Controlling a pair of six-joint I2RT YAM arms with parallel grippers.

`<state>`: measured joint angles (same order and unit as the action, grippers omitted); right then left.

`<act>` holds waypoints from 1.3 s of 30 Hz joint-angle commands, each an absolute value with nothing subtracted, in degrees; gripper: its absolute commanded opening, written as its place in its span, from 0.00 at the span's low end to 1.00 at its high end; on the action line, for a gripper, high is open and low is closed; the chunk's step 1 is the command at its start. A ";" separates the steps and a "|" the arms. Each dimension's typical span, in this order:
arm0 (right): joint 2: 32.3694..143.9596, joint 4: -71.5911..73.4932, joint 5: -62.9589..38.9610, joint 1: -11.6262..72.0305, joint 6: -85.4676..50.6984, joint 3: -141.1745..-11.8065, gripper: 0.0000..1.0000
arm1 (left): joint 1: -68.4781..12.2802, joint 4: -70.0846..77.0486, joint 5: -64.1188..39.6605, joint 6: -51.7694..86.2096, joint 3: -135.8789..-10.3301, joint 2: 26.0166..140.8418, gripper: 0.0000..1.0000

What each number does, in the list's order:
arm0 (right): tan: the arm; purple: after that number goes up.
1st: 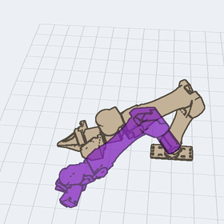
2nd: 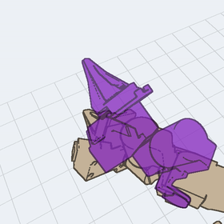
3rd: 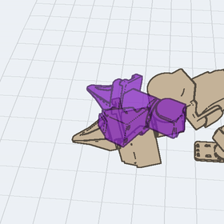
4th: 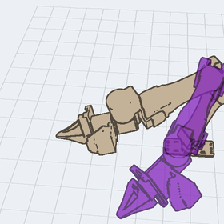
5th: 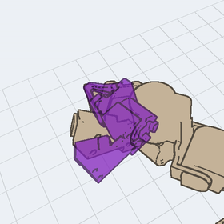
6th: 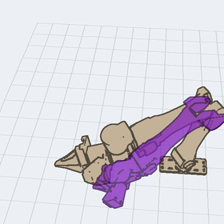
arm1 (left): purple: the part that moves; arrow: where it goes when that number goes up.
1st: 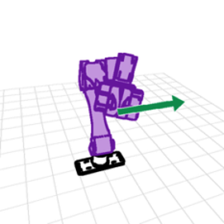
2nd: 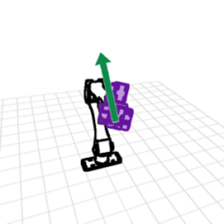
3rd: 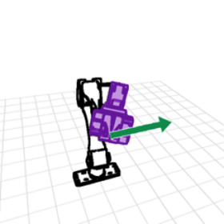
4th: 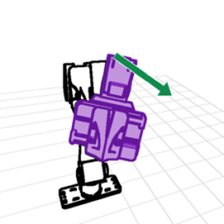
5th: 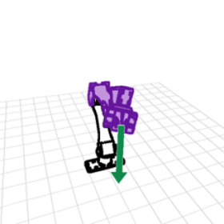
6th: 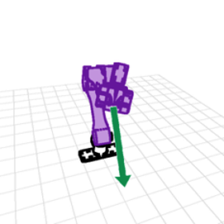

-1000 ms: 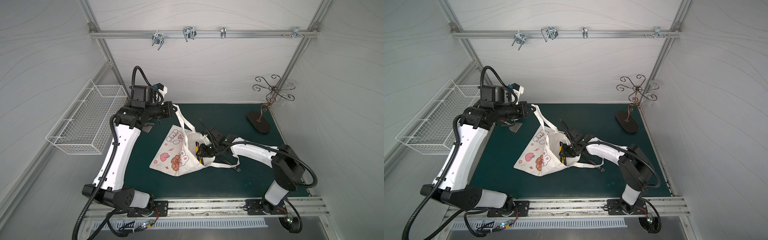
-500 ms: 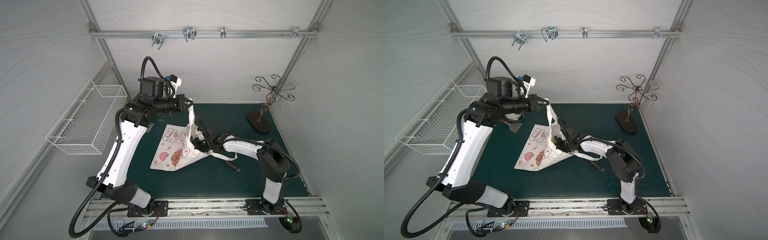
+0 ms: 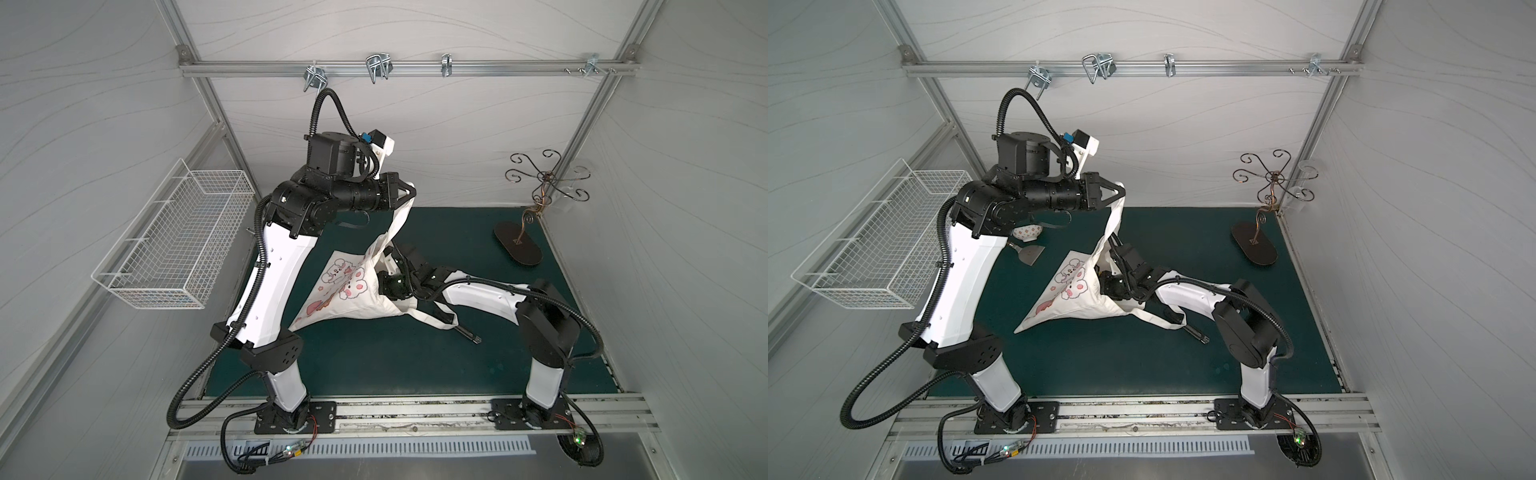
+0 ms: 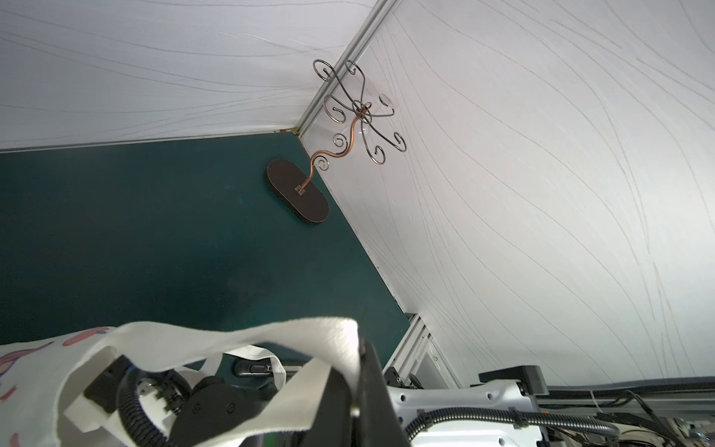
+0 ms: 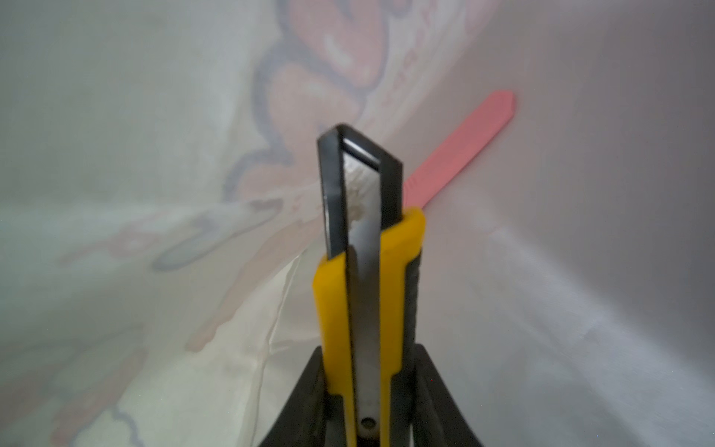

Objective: Place the art knife into the pouch
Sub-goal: Place the utility knife in the pouch.

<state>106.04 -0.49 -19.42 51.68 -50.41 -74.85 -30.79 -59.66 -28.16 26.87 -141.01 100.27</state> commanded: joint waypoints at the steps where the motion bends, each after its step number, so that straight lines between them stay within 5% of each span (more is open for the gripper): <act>1: 108.36 5.62 -23.02 49.33 -51.61 -76.39 0.05 | -31.24 -55.27 -29.52 28.86 -143.70 99.70 0.00; 17: 125.04 -0.13 -30.97 50.89 -48.56 -92.52 0.11 | -32.03 -54.01 -29.87 30.50 -148.20 103.66 0.00; 26: 128.98 -0.73 -32.18 50.81 -49.03 -95.08 0.37 | -32.01 -54.48 -28.65 29.26 -147.60 103.31 0.00; 28: 126.82 -1.24 -30.41 50.77 -47.76 -92.82 0.58 | -31.93 -54.95 -27.51 28.16 -145.95 102.54 0.00; 30: 124.36 -2.63 -28.93 50.52 -46.16 -90.94 0.68 | -31.79 -54.13 -26.88 27.81 -143.42 101.28 0.00; 39: 113.57 -4.41 -29.85 47.33 -44.77 -82.27 0.76 | -29.34 -49.89 -28.71 29.42 -135.72 98.54 0.00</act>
